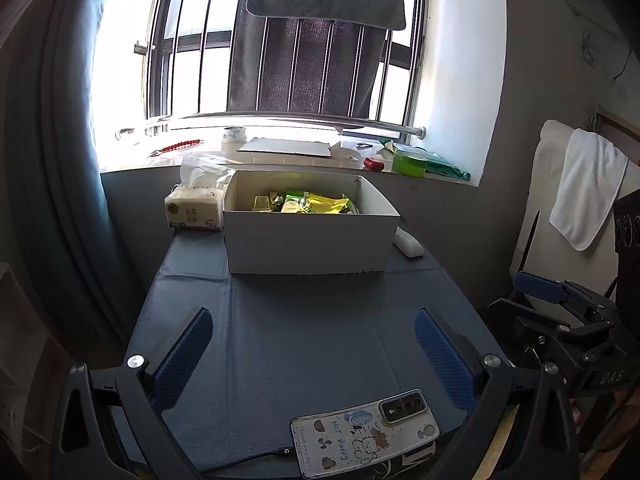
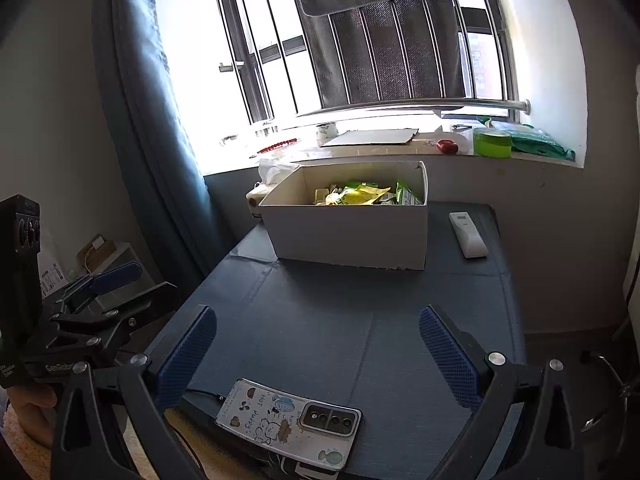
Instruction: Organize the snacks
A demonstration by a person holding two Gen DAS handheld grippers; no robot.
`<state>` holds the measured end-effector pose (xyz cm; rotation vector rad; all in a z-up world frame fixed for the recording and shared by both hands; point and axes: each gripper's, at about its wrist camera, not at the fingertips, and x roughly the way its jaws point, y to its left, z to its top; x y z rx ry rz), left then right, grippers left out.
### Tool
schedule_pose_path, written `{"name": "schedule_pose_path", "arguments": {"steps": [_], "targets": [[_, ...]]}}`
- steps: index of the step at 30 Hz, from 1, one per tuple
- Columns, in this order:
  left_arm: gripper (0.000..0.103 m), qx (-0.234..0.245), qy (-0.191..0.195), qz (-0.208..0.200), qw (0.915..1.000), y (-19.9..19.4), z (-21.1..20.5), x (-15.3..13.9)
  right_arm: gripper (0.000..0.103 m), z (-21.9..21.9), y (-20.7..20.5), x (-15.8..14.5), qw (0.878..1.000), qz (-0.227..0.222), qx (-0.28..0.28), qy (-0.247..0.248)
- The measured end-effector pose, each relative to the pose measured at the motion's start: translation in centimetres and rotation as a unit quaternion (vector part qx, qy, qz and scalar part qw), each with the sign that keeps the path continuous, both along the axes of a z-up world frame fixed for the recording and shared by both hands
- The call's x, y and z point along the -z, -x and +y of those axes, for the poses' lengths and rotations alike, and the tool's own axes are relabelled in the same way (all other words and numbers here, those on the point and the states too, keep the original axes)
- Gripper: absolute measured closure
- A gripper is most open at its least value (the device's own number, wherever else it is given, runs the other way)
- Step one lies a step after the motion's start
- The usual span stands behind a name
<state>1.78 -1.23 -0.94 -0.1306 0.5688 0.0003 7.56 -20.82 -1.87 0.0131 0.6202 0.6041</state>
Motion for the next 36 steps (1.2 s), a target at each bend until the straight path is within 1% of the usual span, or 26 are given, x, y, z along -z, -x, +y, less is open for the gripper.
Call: {"name": "schedule_pose_path", "arguments": {"steps": [36], "targets": [[0.000, 0.003, 0.002, 0.005, 1.0000, -0.11, -0.09, 0.27, 0.000, 0.05, 0.17, 0.08, 1.000, 0.004, -0.004, -0.001]]}}
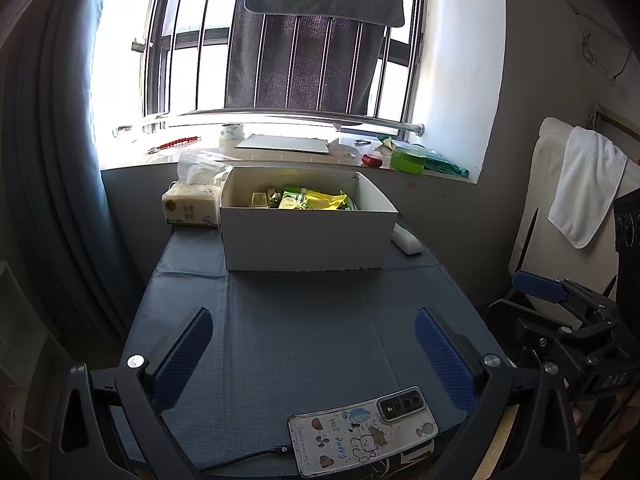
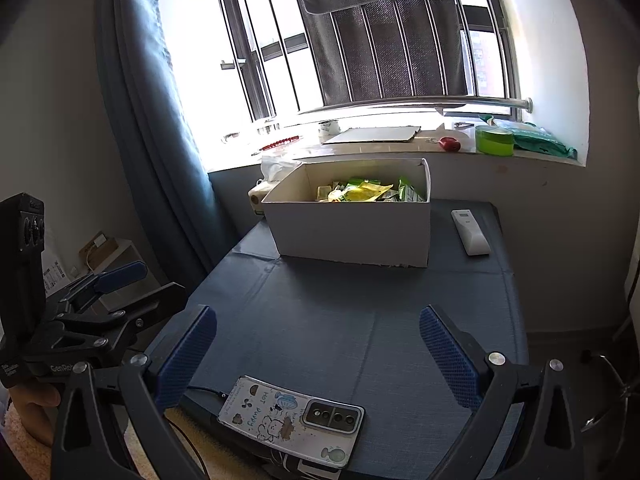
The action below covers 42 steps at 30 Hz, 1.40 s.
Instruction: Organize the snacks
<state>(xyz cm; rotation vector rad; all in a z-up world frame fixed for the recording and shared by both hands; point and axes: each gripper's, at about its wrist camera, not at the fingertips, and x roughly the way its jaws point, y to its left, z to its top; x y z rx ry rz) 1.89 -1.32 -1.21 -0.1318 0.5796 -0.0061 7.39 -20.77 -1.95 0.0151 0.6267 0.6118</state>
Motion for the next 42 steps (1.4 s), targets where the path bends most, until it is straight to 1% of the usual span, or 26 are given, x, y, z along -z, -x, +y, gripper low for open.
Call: {"name": "schedule_pose_path", "arguments": {"steps": [27, 42], "targets": [[0.000, 0.003, 0.000, 0.004, 1.0000, 0.01, -0.26, 0.14, 0.000, 0.07, 0.05, 0.11, 1.000, 0.001, 0.000, 0.000], [0.000, 0.017, 0.003, 0.005, 0.9998, 0.06, -0.76, -0.14, 0.000, 0.17, -0.08, 0.40, 1.000, 0.004, -0.001, 0.002]]}}
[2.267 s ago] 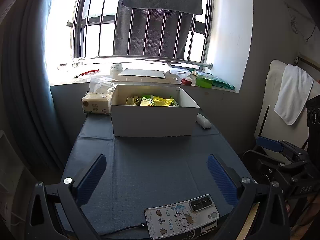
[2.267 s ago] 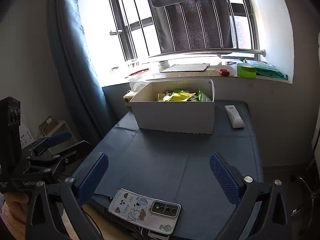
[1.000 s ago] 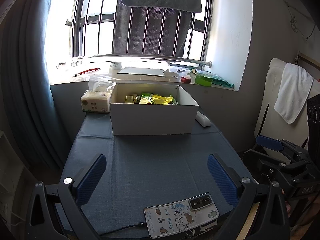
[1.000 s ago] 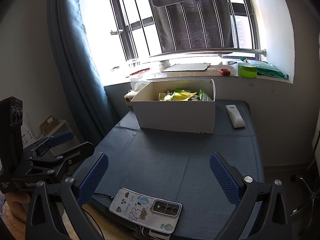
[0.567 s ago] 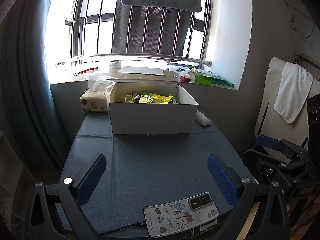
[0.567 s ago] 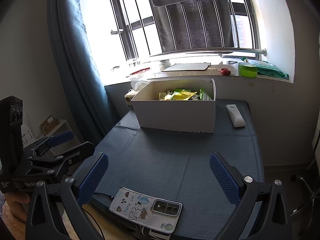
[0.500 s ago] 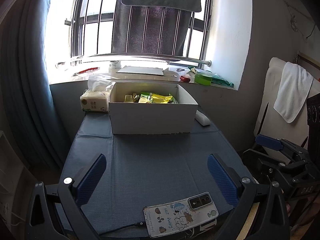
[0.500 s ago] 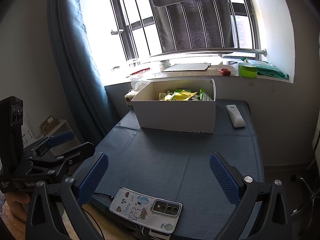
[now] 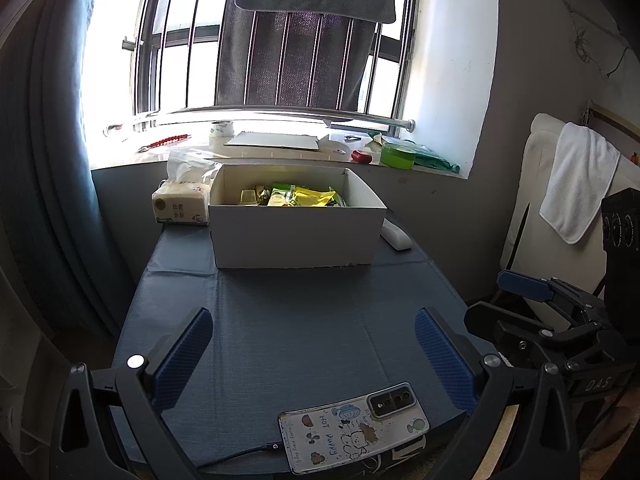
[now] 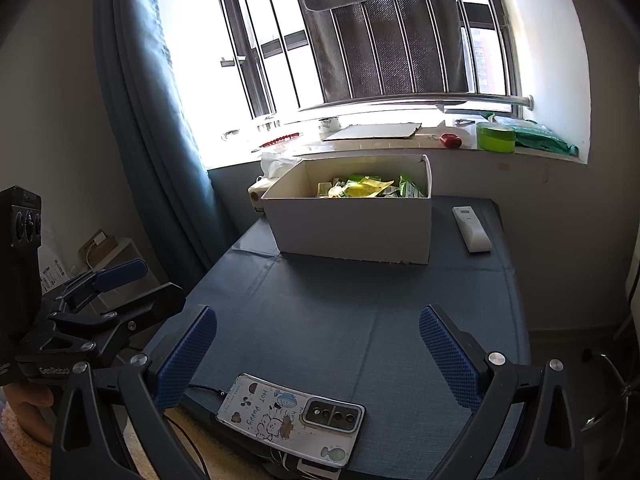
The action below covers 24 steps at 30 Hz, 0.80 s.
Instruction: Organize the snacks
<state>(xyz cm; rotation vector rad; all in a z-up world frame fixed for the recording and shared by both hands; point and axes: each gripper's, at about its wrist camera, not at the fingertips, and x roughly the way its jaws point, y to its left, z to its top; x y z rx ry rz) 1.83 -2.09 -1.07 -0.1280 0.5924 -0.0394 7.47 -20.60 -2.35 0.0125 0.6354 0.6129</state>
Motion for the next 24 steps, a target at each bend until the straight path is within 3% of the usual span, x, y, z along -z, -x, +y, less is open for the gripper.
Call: {"name": "schedule_pose_path", "arguments": {"steps": [24], "targets": [[0.000, 0.006, -0.007, 0.005, 0.9999, -0.15, -0.27, -0.06, 0.000, -0.24, -0.47, 0.45, 1.000, 0.008, 0.003, -0.002]]}}
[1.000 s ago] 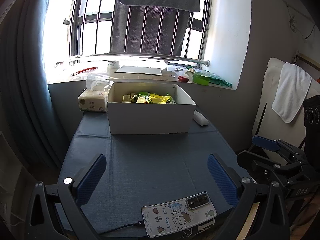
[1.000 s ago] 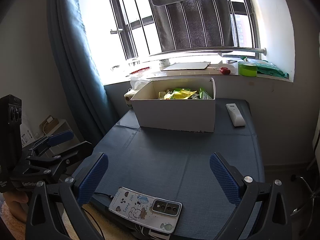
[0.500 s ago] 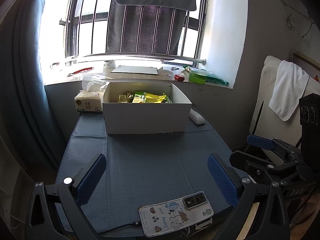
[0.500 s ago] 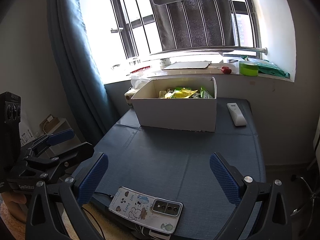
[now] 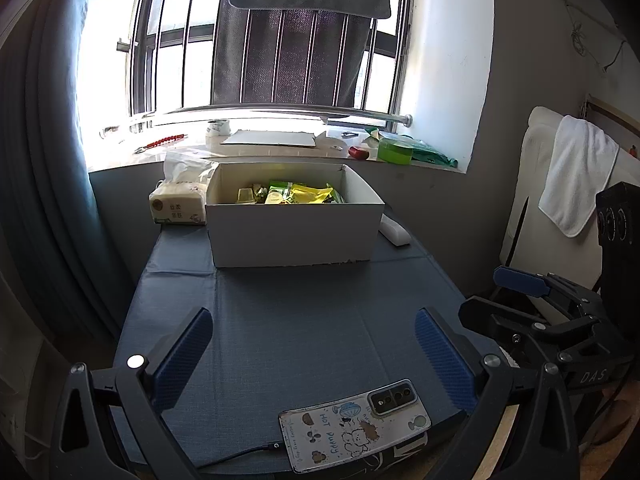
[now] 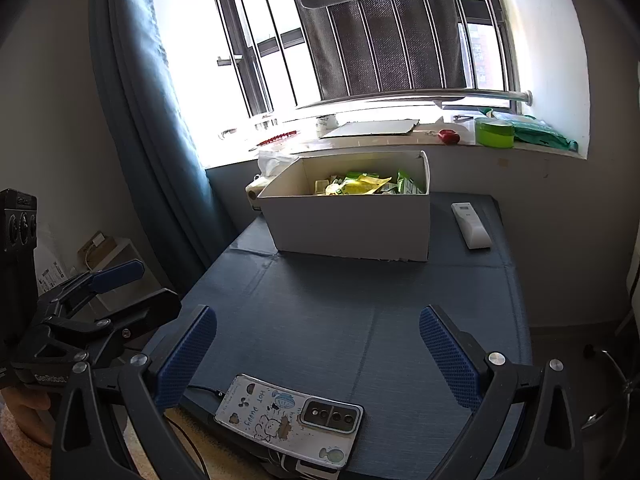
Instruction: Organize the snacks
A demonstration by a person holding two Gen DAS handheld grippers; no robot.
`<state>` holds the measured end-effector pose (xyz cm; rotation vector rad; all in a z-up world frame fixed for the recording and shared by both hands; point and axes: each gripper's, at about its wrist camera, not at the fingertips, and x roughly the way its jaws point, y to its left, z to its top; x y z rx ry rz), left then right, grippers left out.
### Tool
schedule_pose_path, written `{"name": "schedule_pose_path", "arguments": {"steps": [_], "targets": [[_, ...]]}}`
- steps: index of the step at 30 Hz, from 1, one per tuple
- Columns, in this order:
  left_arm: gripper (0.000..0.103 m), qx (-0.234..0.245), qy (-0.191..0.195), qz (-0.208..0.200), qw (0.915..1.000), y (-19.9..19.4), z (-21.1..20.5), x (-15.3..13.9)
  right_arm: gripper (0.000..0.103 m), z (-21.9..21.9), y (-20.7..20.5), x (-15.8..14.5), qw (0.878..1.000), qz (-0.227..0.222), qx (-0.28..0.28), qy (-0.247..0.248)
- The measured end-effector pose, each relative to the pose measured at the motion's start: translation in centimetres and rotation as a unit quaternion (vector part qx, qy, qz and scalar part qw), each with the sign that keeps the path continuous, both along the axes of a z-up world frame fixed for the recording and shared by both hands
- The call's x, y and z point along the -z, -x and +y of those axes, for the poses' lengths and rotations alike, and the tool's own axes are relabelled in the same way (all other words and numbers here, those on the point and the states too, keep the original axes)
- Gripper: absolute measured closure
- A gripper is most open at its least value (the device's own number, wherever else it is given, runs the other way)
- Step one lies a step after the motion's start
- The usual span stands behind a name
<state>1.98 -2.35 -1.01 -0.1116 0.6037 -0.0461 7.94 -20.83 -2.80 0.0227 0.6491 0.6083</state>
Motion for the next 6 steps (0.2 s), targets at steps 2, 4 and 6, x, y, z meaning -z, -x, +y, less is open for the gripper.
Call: {"name": "schedule_pose_path", "arguments": {"steps": [2, 4, 6], "targets": [[0.000, 0.000, -0.001, -0.001, 1.0000, 0.06, -0.04, -0.01, 0.000, 0.03, 0.02, 0.00, 1.000, 0.000, 0.000, 0.001], [0.000, 0.000, -0.001, -0.004, 1.0000, 0.16, -0.02, -0.04, 0.000, 0.07, 0.06, -0.02, 1.000, 0.000, 0.000, 0.001], [0.000, 0.000, -0.002, -0.007, 1.0000, 0.24, 0.00, -0.05, 0.000, 0.15, 0.08, -0.03, 1.000, 0.000, -0.001, -0.001]]}}
